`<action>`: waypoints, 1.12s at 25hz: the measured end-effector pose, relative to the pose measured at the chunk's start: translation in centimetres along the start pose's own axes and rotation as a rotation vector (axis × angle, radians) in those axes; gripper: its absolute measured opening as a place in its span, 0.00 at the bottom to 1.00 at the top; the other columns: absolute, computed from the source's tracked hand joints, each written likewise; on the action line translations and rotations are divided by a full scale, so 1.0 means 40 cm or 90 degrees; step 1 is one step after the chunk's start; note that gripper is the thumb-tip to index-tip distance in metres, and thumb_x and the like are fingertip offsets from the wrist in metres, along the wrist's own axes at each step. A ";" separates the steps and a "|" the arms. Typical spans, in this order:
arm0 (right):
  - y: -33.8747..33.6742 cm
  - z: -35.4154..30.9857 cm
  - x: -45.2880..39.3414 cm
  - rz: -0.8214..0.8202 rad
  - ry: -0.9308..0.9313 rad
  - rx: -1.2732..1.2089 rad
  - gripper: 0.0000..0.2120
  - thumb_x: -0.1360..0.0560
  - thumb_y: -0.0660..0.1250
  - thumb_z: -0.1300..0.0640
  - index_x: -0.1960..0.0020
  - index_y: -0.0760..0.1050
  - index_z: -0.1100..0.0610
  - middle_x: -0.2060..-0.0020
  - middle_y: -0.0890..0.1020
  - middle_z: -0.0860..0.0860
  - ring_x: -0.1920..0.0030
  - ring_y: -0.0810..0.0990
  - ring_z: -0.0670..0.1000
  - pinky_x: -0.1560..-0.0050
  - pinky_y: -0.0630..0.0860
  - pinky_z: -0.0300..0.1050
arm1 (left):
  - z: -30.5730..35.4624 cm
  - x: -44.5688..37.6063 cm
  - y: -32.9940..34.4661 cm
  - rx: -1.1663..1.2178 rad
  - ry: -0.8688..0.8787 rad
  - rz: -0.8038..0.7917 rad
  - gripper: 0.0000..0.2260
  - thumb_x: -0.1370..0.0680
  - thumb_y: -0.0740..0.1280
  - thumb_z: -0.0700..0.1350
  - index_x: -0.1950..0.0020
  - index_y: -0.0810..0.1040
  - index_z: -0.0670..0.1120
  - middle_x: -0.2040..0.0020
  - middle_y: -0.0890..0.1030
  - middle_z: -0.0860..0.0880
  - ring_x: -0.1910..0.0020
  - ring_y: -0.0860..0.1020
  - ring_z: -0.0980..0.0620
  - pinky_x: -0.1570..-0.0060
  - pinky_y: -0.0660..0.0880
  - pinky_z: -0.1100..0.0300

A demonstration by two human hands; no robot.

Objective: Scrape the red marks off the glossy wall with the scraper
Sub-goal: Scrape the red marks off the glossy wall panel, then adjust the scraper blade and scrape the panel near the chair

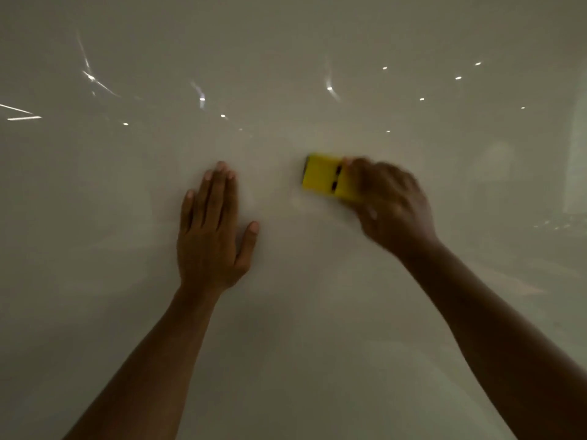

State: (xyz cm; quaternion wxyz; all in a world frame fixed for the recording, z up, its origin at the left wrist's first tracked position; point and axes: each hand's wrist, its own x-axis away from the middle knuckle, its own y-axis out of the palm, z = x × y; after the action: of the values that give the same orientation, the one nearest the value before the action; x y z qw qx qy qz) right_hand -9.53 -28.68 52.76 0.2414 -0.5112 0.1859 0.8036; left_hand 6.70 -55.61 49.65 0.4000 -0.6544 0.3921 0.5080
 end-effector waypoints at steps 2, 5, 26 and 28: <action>0.025 0.053 -0.118 0.072 0.230 0.050 0.25 0.17 0.64 0.49 0.25 0.73 0.62 0.33 0.80 0.60 0.44 0.77 0.66 0.45 0.73 0.56 | -0.030 0.015 -0.005 -0.003 -0.056 0.011 0.34 0.15 0.56 0.57 0.13 0.57 0.40 0.13 0.55 0.42 0.14 0.55 0.43 0.16 0.45 0.49; 0.101 -0.050 -0.266 0.068 0.252 0.034 0.20 0.23 0.69 0.52 0.34 0.81 0.60 0.35 0.81 0.60 0.48 0.79 0.66 0.51 0.69 0.54 | -0.064 0.043 -0.001 0.002 -0.189 0.047 0.33 0.14 0.52 0.56 0.13 0.56 0.39 0.13 0.55 0.41 0.14 0.55 0.43 0.16 0.41 0.51; 0.003 -0.313 0.310 -0.098 0.038 -0.131 0.23 0.23 0.78 0.60 0.29 0.80 0.57 0.33 0.82 0.53 0.42 0.84 0.59 0.47 0.78 0.51 | -0.048 0.329 -0.035 0.106 0.010 -0.050 0.29 0.16 0.61 0.47 0.19 0.65 0.32 0.17 0.63 0.35 0.16 0.61 0.39 0.20 0.62 0.44; -0.009 -0.341 0.354 -0.149 -0.027 -0.189 0.19 0.22 0.76 0.59 0.32 0.82 0.56 0.34 0.83 0.53 0.42 0.84 0.58 0.47 0.77 0.50 | -0.023 0.352 -0.069 0.184 0.081 -0.094 0.30 0.18 0.64 0.49 0.20 0.68 0.33 0.18 0.67 0.37 0.19 0.68 0.40 0.25 0.68 0.48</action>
State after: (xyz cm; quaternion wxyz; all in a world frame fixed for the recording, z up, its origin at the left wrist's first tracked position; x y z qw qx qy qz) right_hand -4.44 -33.02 34.26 0.2592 -0.5426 -0.0008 0.7990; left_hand 12.03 -56.95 36.38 0.5000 -0.6482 0.4365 0.3732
